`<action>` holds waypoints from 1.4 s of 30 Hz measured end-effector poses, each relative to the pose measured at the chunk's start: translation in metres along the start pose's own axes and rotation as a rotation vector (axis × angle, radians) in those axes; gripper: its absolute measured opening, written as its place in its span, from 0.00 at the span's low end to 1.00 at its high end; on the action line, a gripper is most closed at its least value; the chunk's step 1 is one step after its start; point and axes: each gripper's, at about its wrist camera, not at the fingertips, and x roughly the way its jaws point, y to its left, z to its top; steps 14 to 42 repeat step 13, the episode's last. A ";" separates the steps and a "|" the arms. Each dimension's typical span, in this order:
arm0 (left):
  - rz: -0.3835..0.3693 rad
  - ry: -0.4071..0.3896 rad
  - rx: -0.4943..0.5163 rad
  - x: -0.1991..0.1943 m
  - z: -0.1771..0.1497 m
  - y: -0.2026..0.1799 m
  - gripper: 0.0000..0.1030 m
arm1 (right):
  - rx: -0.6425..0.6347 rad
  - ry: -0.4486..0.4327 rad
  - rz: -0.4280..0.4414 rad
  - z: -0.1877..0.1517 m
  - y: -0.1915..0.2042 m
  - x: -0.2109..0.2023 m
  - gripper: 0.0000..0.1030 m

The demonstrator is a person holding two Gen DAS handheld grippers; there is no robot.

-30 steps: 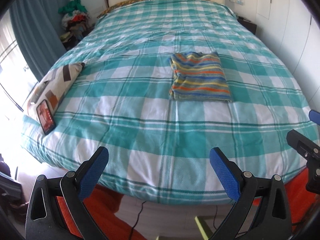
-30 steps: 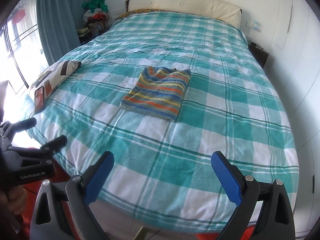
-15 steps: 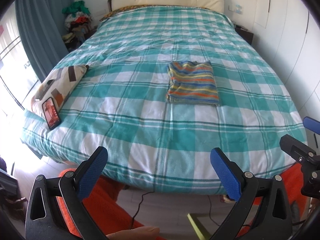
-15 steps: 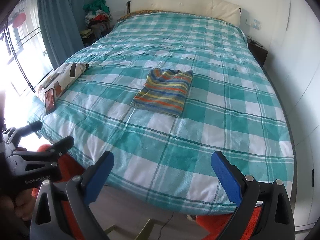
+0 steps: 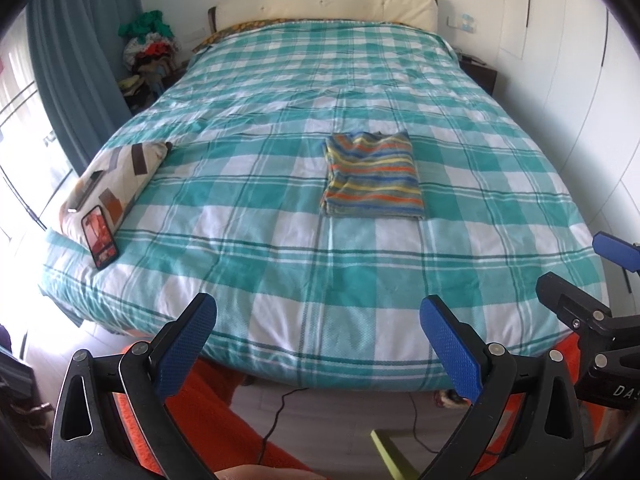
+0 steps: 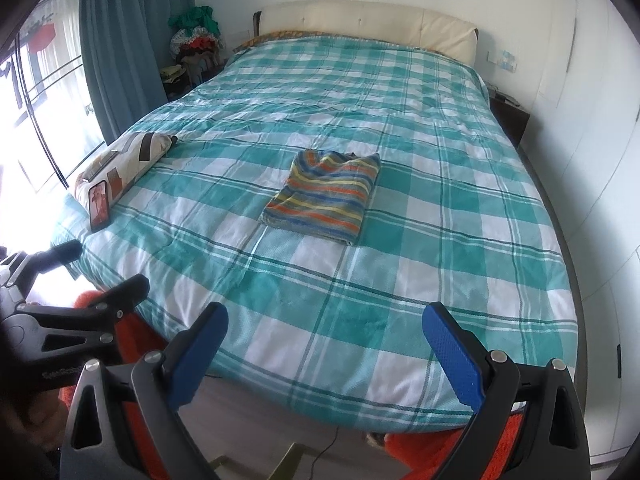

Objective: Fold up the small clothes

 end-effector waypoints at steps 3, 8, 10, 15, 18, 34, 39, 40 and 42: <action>0.003 -0.009 0.000 -0.002 0.001 -0.001 0.99 | 0.000 -0.004 -0.003 -0.001 -0.001 0.001 0.94; -0.021 -0.010 -0.006 -0.006 0.001 -0.002 0.99 | 0.003 -0.009 -0.005 -0.002 -0.004 0.001 0.94; -0.017 -0.023 0.001 -0.009 0.001 -0.003 0.99 | 0.004 -0.010 -0.003 -0.002 -0.004 0.001 0.94; 0.005 -0.047 0.018 -0.013 0.000 -0.007 0.98 | 0.003 -0.009 -0.005 -0.002 -0.004 0.001 0.94; 0.005 -0.047 0.018 -0.013 0.000 -0.007 0.98 | 0.003 -0.009 -0.005 -0.002 -0.004 0.001 0.94; 0.005 -0.047 0.018 -0.013 0.000 -0.007 0.98 | 0.003 -0.009 -0.005 -0.002 -0.004 0.001 0.94; 0.005 -0.047 0.018 -0.013 0.000 -0.007 0.98 | 0.003 -0.009 -0.005 -0.002 -0.004 0.001 0.94; 0.005 -0.047 0.018 -0.013 0.000 -0.007 0.98 | 0.003 -0.009 -0.005 -0.002 -0.004 0.001 0.94; 0.005 -0.047 0.018 -0.013 0.000 -0.007 0.98 | 0.003 -0.009 -0.005 -0.002 -0.004 0.001 0.94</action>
